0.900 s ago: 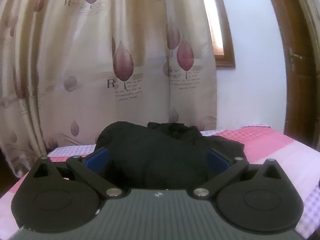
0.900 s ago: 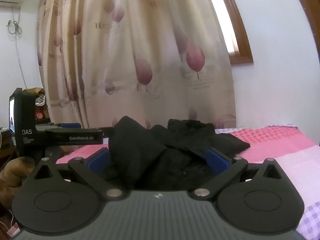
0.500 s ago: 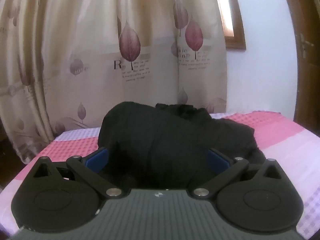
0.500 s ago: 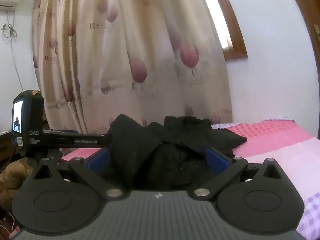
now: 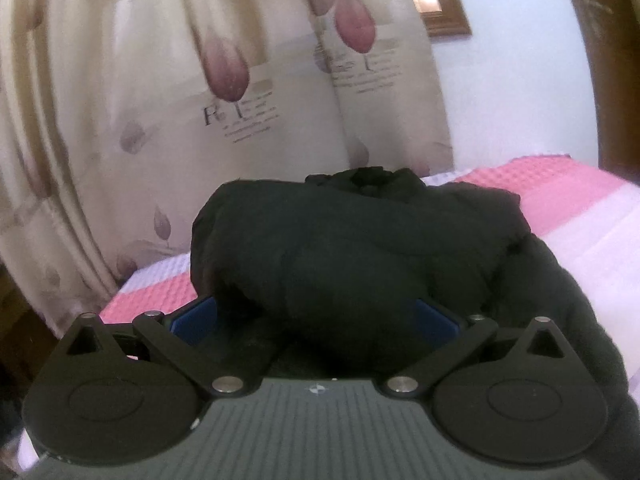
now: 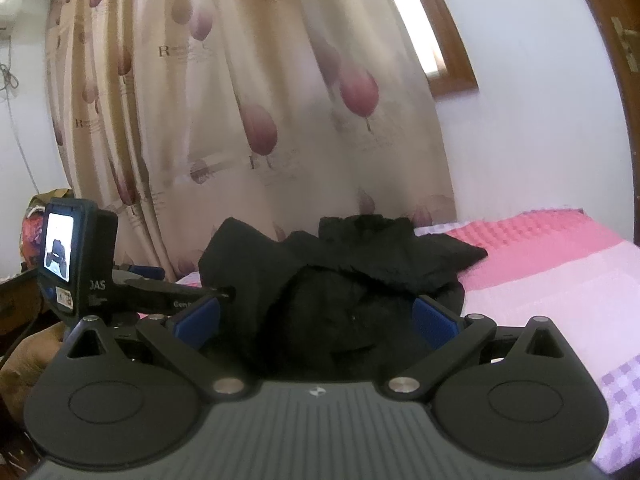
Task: Fold large clothes
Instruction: 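Grasp the black jacket with both grippers and lift it off the bed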
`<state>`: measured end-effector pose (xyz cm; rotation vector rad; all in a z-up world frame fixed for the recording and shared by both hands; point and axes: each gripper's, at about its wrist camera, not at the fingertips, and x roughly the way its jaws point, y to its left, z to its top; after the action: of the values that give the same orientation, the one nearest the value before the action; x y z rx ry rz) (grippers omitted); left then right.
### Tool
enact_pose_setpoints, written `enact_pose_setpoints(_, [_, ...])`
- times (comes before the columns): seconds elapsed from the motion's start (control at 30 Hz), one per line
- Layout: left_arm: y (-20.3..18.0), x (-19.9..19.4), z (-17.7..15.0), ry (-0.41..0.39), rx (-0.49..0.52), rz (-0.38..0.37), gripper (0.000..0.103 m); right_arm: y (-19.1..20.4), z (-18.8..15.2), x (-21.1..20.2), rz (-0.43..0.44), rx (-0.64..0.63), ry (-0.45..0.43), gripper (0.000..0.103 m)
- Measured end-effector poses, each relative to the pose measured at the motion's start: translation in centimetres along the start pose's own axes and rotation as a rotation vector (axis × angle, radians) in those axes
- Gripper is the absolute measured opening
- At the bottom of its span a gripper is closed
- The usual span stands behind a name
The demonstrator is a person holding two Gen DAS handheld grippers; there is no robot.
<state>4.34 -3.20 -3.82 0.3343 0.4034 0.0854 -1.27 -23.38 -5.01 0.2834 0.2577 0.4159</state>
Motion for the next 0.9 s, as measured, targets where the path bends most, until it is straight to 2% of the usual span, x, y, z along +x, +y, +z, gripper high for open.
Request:
enact_pose_setpoints(0.17, [-3.4,-1.3,-1.5,-0.151,0.204,0.086,0.103,-0.9,-0.5,0.0,-0.009,0.033,0.003,0.103])
enact_pose_setpoints(0.27, [-5.6,-1.4,-2.4,-0.192,0.316,0.112,0.103,-1.6,-0.8,0.1,-0.014,0.057,0.01,0.103])
enact_pose_setpoints(0.37, [-7.6,-0.6,-3.0,-0.19,0.384,0.121,0.103,-2.4,-1.4,0.4,-0.017,0.092,0.021,0.103])
enact_pose_setpoints(0.5, [-10.0,1.2,-3.4,-0.181,0.488,0.177,0.102,-3.7,-1.9,0.7,-0.021,0.132,0.033,0.103])
enact_pose_setpoints(0.6, [-11.6,1.8,-4.2,-0.199,0.562,0.192,0.1,-4.4,-2.3,0.6,-0.03,0.152,0.031,0.103])
enact_pose_setpoints(0.73, [-13.0,1.3,-4.6,-0.222,0.585,0.15,0.103,-5.5,-2.6,0.8,-0.045,0.181,0.033,0.103])
enact_pose_setpoints(0.9, [-14.1,3.6,-4.9,-0.147,0.584,0.165,0.102,-6.6,-3.0,1.2,-0.05,0.225,0.045,0.103])
